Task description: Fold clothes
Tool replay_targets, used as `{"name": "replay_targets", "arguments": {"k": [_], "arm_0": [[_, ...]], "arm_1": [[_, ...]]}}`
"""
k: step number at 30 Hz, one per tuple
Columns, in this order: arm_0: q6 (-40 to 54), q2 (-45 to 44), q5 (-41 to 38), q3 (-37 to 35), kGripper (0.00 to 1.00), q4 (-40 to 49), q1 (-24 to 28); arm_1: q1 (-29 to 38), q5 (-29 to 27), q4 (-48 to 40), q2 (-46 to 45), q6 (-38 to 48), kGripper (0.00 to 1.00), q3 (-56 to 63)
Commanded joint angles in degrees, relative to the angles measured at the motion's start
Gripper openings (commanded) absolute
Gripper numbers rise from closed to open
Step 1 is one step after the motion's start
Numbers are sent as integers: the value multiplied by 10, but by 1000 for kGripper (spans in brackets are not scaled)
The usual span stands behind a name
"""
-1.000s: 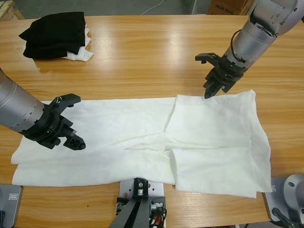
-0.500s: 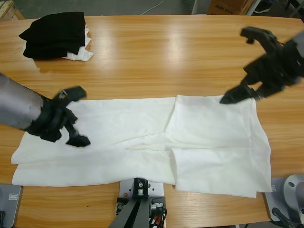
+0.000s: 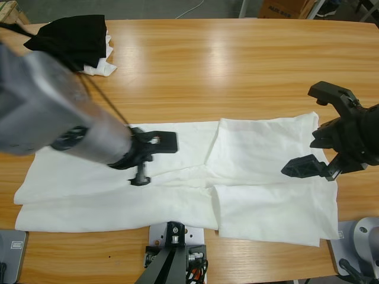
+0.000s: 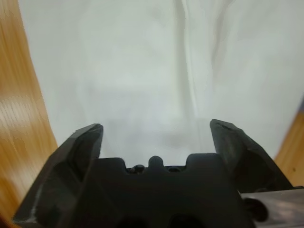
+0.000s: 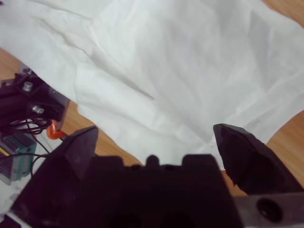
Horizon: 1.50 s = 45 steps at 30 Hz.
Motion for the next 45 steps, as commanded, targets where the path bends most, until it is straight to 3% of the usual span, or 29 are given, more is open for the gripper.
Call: {"name": "replay_targets", "arguments": {"k": [1,15,23,28,35,41,45], "arm_0": [[14,79,-40,-34,941,-1,-15],[10,179,-43,-107,941,38,-45],[8,214,-45,-171,940,61,19],[-3,243,-55,-247,934,98,66],[-45,274,-67,-330,933,156,90],[-51,225,-105,-349,936,225,103],[-65,100,-178,-262,936,242,140]], "arm_1": [[5,-11,-25,30,4,1000,22],[3,-22,-24,19,4,1000,30],[3,-23,-24,25,7,1000,31],[2,-26,-28,28,8,1000,31],[-2,-27,-37,35,7,1000,30],[-4,-34,-34,32,5,1000,12],[-4,-34,-30,33,5,1000,-12]]}}
